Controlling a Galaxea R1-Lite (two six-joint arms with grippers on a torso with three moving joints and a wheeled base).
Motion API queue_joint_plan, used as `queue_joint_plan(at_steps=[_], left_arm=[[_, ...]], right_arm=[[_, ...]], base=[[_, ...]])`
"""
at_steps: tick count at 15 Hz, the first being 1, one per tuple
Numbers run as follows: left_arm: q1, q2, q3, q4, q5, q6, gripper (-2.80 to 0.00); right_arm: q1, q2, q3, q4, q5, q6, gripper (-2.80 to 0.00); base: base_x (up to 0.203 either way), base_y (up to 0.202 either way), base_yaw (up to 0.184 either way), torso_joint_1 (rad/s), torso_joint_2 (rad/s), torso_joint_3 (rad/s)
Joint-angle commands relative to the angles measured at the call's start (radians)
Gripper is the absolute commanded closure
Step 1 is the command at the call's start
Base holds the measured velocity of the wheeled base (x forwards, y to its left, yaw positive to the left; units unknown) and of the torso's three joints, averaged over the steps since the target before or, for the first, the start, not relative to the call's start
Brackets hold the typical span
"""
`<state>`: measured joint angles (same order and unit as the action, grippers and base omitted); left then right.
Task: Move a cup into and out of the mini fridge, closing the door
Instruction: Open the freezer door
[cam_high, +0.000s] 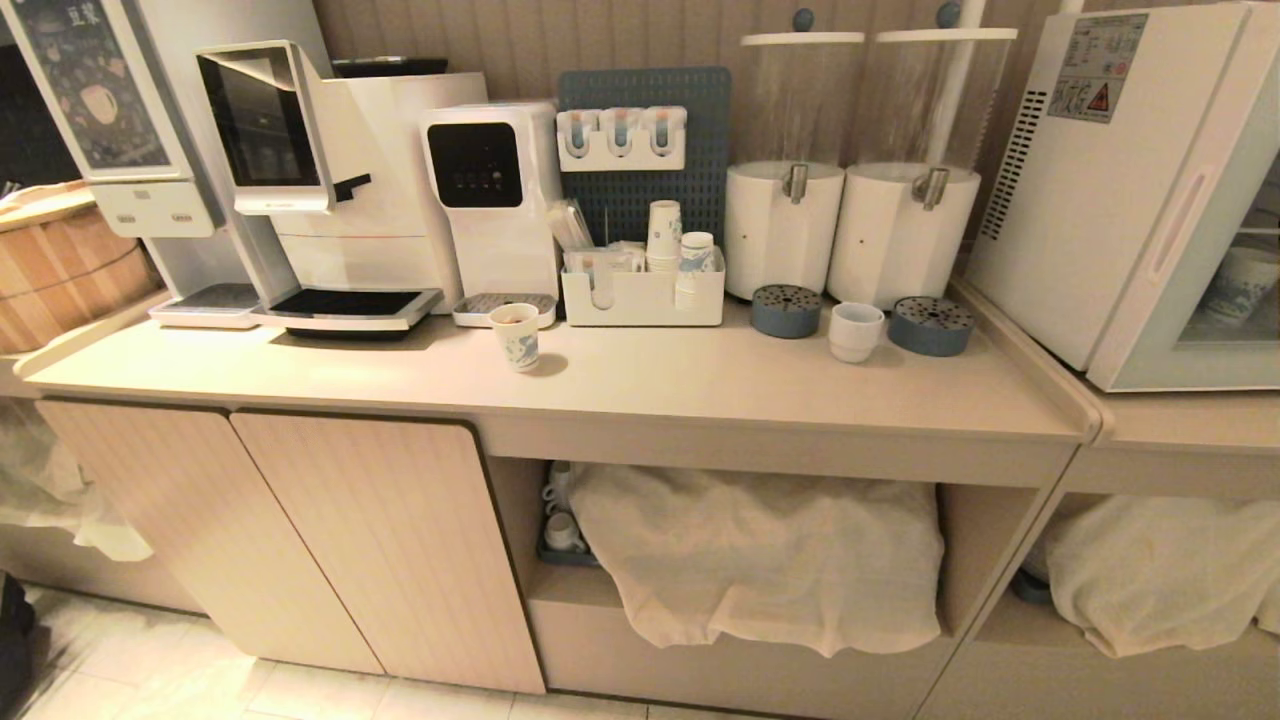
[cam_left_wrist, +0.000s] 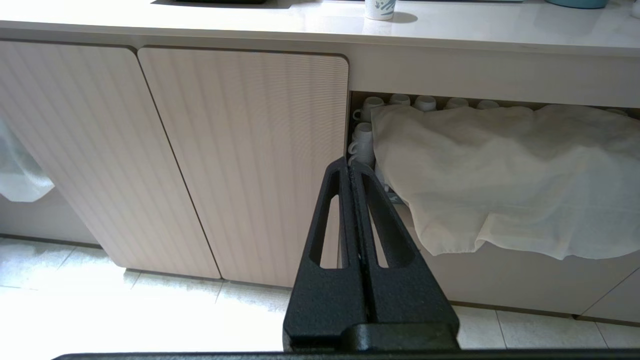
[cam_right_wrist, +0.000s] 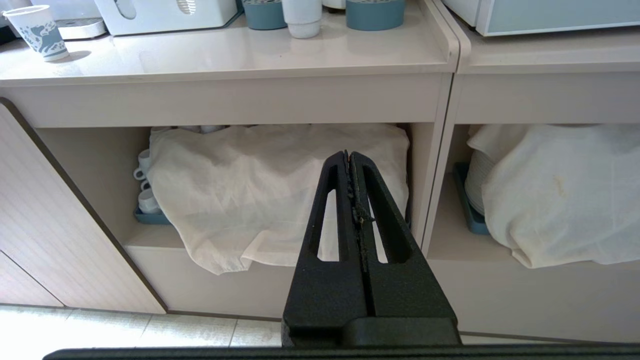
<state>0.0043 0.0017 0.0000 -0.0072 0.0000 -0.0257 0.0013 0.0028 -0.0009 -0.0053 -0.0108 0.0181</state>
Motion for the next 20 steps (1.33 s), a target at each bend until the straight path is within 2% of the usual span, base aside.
queue_joint_plan(at_steps=[1, 17, 20], left_arm=[[0.000, 0.000, 0.002, 0.000, 0.000, 0.000, 0.00], [0.000, 0.000, 0.000, 0.000, 0.000, 0.000, 0.00], [0.000, 0.000, 0.000, 0.000, 0.000, 0.000, 0.00]], right_arm=[[0.000, -0.001, 0.001, -0.001, 0.000, -0.002, 0.00], [0.000, 0.002, -0.001, -0.001, 0.000, 0.002, 0.00], [0.000, 0.000, -0.001, -0.001, 0.000, 0.002, 0.00]], base=[[0.000, 0.000, 0.000, 0.000, 0.00, 0.000], [0.000, 0.000, 0.000, 0.000, 0.00, 0.000], [0.001, -0.131, -0.001, 0.004, 0.00, 0.001]])
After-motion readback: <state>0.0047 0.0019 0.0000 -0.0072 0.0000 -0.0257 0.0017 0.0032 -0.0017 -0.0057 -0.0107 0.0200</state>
